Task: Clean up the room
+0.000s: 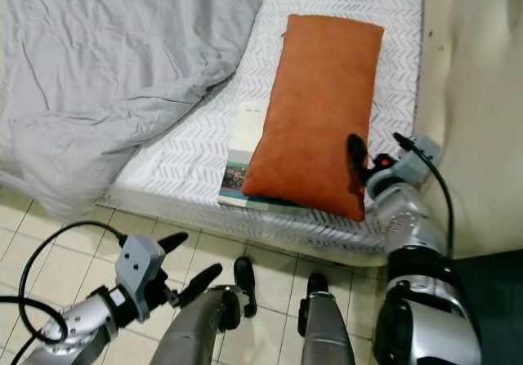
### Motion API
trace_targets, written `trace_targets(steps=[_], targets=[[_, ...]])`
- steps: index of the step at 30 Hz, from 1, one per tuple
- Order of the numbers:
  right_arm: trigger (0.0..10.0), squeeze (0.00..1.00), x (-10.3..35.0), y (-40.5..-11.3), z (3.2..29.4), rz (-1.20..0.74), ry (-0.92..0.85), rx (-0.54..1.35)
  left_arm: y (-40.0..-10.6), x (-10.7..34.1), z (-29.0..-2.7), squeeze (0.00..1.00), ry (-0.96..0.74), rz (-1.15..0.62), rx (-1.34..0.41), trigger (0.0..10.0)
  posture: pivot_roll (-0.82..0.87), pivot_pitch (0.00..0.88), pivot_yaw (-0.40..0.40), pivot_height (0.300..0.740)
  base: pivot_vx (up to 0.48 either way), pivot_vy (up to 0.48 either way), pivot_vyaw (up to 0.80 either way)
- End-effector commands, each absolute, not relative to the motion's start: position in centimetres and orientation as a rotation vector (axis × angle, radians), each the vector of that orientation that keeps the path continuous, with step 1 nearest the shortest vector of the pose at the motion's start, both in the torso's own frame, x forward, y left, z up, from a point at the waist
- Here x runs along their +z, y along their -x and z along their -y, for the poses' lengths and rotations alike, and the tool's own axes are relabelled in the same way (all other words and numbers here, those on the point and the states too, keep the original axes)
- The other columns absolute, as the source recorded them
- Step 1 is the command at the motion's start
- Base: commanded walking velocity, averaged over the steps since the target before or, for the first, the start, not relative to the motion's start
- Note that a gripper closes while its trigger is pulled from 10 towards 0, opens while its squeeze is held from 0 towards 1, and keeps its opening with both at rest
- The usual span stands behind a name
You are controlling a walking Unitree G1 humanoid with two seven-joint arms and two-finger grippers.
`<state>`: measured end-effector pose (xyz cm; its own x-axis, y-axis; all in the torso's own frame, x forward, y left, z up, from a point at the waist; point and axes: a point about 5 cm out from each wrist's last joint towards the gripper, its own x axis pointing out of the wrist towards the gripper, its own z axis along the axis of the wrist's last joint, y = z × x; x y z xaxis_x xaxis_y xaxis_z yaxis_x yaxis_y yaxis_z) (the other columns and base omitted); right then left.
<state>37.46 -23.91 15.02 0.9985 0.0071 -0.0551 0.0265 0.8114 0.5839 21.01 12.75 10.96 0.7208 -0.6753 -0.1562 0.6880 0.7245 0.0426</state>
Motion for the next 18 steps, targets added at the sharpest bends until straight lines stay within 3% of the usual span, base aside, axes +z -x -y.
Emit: trace_targets(steps=[1, 6, 13, 14, 16, 17, 18], targets=[[10.0, 0.00, 13.0, -37.0, 23.2, -0.134, -0.688, -0.002, -20.4, 11.0, -12.4, 0.00, -0.102, -0.148, -0.766, 10.0, -0.01, 0.477, 0.104, 0.740, 0.000, 0.000, 0.00], [10.0, 0.00, 12.0, -37.3, 21.1, -0.181, -0.762, 0.057, -20.4, 11.1, -12.3, 0.00, -0.103, -0.146, -0.761, 10.0, 0.00, 0.475, 0.103, 0.740, 0.000, 0.000, 0.00], [10.0, 0.00, 10.5, -37.1, 18.4, -0.277, -0.724, 0.151, -20.1, 11.1, -12.2, 0.00, -0.101, -0.151, -0.749, 10.0, 0.00, 0.476, 0.095, 0.740, 0.000, 0.000, 0.00], [9.5, 0.00, 10.2, -37.1, 17.8, -0.293, -0.726, 0.168, -20.0, 11.1, -12.1, 0.00, -0.100, -0.152, -0.749, 10.0, 0.00, 0.477, 0.094, 0.740, 0.000, 0.000, 0.00], [9.5, 0.00, 10.1, -37.0, 17.5, -0.303, -0.727, 0.179, -20.0, 11.2, -12.0, 0.00, -0.099, -0.153, -0.749, 10.0, 0.00, 0.477, 0.093, 0.740, 0.000, 0.000, 0.00], [0.0, 0.00, 9.8, -37.0, 16.8, -0.318, -0.714, 0.188, -20.0, 11.2, -11.8, 0.00, -0.098, -0.150, -0.748, 10.0, 0.01, 0.479, 0.091, 0.740, 0.000, 0.000, 0.00], [0.0, 0.00, 9.7, -37.0, 16.7, -0.318, -0.710, 0.187, -20.0, 11.2, -11.8, 0.00, -0.098, -0.149, -0.748, 10.0, 0.01, 0.479, 0.091, 0.740, 0.000, 0.000, 0.00]])
